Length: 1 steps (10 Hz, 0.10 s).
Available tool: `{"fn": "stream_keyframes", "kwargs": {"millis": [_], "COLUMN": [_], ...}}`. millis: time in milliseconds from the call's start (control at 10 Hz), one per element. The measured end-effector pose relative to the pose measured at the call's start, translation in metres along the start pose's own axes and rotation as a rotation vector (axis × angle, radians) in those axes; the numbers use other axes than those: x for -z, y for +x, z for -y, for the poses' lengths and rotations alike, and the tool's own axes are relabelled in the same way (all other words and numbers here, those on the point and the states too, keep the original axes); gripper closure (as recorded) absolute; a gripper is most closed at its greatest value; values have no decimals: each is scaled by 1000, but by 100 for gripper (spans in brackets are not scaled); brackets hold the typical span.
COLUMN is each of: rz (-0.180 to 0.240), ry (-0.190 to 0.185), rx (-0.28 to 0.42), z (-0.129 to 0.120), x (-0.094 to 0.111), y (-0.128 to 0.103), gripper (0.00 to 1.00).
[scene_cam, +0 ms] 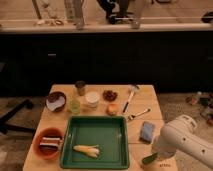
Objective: Place pepper in table surface
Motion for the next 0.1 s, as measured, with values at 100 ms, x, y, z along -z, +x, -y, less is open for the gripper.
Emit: {"fn": "stream_keyframes", "kwargs": {"millis": [100], "rz": [0], "ry": [0], "rx": [0], "z": [0], "x": [0], "y": [0], "gripper": [35]}}
